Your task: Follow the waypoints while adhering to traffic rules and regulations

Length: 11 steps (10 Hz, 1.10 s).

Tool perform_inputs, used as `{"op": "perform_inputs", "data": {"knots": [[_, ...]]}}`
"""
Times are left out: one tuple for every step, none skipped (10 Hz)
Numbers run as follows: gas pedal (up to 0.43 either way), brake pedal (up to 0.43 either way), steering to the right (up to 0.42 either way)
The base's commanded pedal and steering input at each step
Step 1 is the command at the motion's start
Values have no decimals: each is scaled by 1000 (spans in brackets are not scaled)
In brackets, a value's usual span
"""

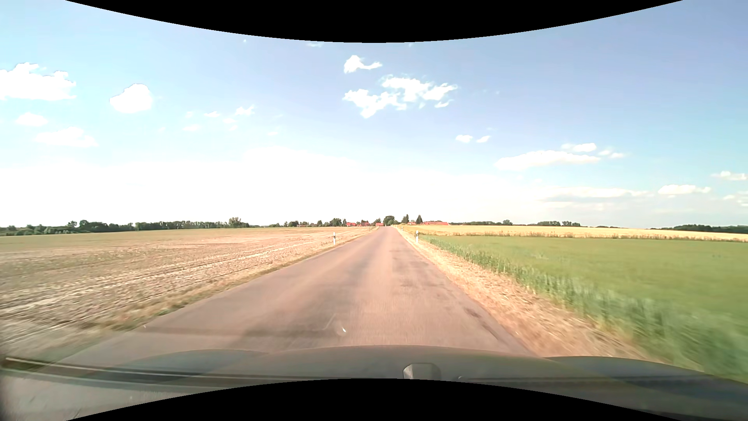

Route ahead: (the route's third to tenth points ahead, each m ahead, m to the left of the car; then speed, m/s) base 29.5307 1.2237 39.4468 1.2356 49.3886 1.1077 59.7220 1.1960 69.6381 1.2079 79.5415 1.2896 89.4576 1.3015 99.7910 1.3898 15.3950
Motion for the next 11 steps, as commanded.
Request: {"op": "perform_inputs", "data": {"knots": [[59,6,0],[59,6,0],[59,6,0],[59,6,0],[59,6,0],[59,6,0],[59,6,0],[59,6,0],[59,6,0],[59,6,0],[59,6,1]]}}
